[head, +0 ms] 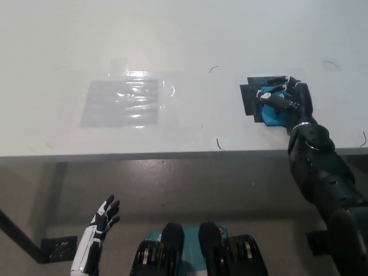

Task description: A soft sponge is kept on the balc marked spot on the table infront of the robot and it uses its right hand fist to press down on it and drrags it across the table in a back and forth manner twice to clean it

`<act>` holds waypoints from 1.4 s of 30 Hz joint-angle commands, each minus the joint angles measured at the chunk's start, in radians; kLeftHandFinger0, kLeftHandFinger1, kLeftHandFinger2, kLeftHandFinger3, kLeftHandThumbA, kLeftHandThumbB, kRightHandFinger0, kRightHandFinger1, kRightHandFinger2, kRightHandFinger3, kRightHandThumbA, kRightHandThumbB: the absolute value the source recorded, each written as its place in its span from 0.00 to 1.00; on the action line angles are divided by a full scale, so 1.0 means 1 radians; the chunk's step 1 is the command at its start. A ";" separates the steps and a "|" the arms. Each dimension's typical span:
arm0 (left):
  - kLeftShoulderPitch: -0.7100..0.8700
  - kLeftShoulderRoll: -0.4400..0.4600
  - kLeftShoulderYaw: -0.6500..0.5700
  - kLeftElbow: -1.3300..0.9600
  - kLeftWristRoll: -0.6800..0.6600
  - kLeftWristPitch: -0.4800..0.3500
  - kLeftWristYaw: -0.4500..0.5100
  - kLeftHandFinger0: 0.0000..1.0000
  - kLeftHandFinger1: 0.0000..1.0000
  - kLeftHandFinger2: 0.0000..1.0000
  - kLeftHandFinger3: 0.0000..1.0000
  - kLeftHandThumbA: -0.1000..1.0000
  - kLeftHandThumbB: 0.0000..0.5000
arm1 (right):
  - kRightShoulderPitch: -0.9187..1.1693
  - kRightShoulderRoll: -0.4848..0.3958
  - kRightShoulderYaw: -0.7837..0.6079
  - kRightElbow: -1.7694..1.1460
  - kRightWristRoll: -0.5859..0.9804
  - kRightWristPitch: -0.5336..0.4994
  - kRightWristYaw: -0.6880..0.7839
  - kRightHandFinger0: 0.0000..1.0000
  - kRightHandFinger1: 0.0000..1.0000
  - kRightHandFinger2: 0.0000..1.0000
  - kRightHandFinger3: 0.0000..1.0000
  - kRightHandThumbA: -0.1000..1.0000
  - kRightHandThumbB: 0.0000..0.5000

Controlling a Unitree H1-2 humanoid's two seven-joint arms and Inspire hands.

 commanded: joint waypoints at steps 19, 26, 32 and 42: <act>-0.021 0.011 -0.006 -0.017 0.009 -0.049 -0.003 1.00 1.00 1.00 1.00 1.00 0.61 | -0.067 0.221 0.020 0.002 0.012 0.025 0.102 0.00 0.00 0.05 0.04 1.00 0.42; -0.023 0.008 -0.010 -0.021 0.006 -0.047 -0.007 1.00 1.00 1.00 1.00 1.00 0.60 | -0.074 0.343 0.102 0.003 -0.051 0.005 0.114 0.00 0.00 0.00 0.00 1.00 0.36; -0.027 0.011 -0.008 -0.029 0.005 -0.038 -0.007 1.00 1.00 1.00 1.00 1.00 0.54 | -0.070 0.373 0.087 0.002 -0.018 0.011 0.136 0.00 0.00 0.08 0.02 1.00 0.35; -0.031 0.014 -0.007 -0.021 0.009 -0.044 -0.006 1.00 1.00 1.00 1.00 1.00 0.60 | -0.035 0.293 0.093 0.006 -0.026 0.011 0.119 0.00 0.00 0.00 0.00 1.00 0.34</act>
